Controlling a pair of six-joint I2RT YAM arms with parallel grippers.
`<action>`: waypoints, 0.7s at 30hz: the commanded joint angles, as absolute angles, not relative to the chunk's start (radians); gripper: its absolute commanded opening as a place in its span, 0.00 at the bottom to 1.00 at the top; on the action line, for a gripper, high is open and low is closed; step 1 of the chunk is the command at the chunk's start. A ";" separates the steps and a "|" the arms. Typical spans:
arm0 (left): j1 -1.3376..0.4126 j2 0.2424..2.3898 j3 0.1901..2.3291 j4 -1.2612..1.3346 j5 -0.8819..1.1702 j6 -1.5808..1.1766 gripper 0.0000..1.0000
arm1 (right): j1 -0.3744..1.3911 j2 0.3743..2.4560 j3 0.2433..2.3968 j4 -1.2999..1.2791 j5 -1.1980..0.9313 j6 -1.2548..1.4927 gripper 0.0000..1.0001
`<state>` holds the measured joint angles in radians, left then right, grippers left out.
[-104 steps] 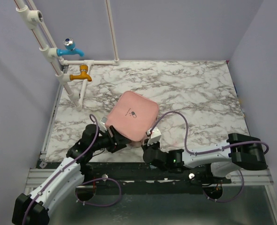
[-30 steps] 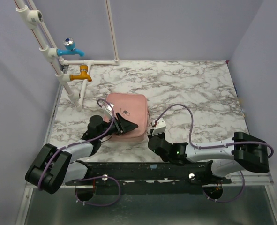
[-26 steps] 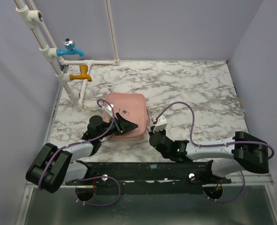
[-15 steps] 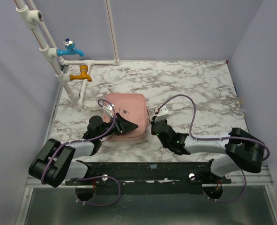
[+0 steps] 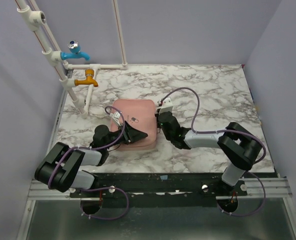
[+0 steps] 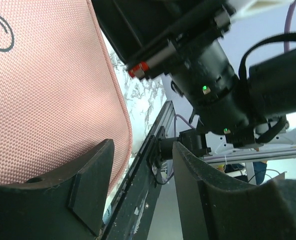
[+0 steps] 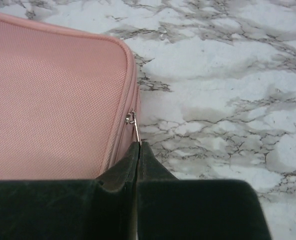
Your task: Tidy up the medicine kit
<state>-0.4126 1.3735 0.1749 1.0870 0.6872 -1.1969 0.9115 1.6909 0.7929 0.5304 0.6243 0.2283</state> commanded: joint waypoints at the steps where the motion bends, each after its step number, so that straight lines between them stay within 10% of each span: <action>1: -0.428 1.429 0.097 0.913 0.722 -1.155 0.53 | 0.853 1.752 0.886 0.614 0.558 0.177 0.01; 21: -0.447 1.462 0.095 0.920 0.743 -1.132 0.51 | 0.756 1.894 1.072 0.580 0.425 0.123 0.01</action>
